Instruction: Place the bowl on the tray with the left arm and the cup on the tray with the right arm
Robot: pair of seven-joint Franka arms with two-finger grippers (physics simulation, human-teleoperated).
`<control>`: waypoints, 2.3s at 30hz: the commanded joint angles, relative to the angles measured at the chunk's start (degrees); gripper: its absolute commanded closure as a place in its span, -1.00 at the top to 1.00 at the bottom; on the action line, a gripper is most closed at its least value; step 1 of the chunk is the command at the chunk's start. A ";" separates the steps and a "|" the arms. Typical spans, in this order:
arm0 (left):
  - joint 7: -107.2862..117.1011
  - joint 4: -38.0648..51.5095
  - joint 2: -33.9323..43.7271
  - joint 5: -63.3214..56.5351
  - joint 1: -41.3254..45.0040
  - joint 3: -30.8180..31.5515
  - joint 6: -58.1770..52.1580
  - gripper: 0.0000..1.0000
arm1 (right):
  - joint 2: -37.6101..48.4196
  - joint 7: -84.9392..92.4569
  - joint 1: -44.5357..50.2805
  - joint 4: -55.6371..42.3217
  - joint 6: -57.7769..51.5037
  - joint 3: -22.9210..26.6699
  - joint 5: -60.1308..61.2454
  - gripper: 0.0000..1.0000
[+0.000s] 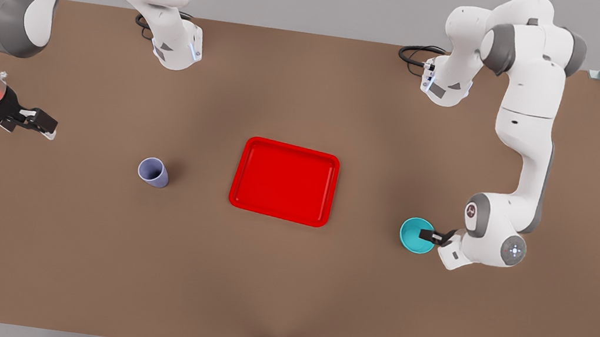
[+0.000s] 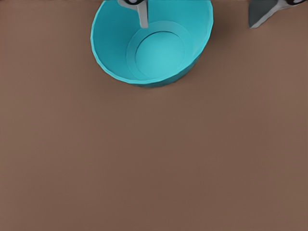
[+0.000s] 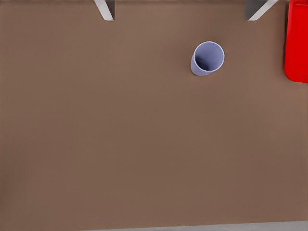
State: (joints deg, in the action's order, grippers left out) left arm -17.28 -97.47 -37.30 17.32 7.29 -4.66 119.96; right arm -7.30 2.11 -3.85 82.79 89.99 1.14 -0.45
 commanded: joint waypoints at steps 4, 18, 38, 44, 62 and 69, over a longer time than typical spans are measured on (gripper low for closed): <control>-0.12 -0.09 -0.58 -0.18 0.26 0.00 1.07 0.39 | 0.00 0.00 -0.02 0.00 0.01 0.00 0.01 1.00; 0.67 0.62 -2.25 -0.98 1.23 0.00 1.24 -0.57 | -0.26 0.00 -0.02 0.00 0.10 0.00 0.09 1.00; 54.02 15.91 -0.75 5.00 24.26 5.54 -10.09 -0.57 | -0.35 -0.09 -0.10 0.00 0.18 0.00 0.18 1.00; 53.49 14.94 -2.95 5.18 26.28 7.38 -9.04 -0.57 | -0.35 -0.26 -0.02 0.00 0.10 0.00 0.18 1.00; 22.64 30.41 12.16 -20.48 11.43 5.36 -46.92 1.00 | -10.02 -0.18 3.76 -0.79 -9.04 -4.83 4.94 1.00; 19.83 21.89 22.80 -21.37 5.01 4.75 -42.88 1.00 | -13.80 -5.08 5.87 -0.53 3.08 -3.96 3.44 1.00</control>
State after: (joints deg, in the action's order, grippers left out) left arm 2.47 -75.22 -15.11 -2.80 12.28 0.09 76.48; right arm -20.71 -7.22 2.02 82.80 93.31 -2.74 3.07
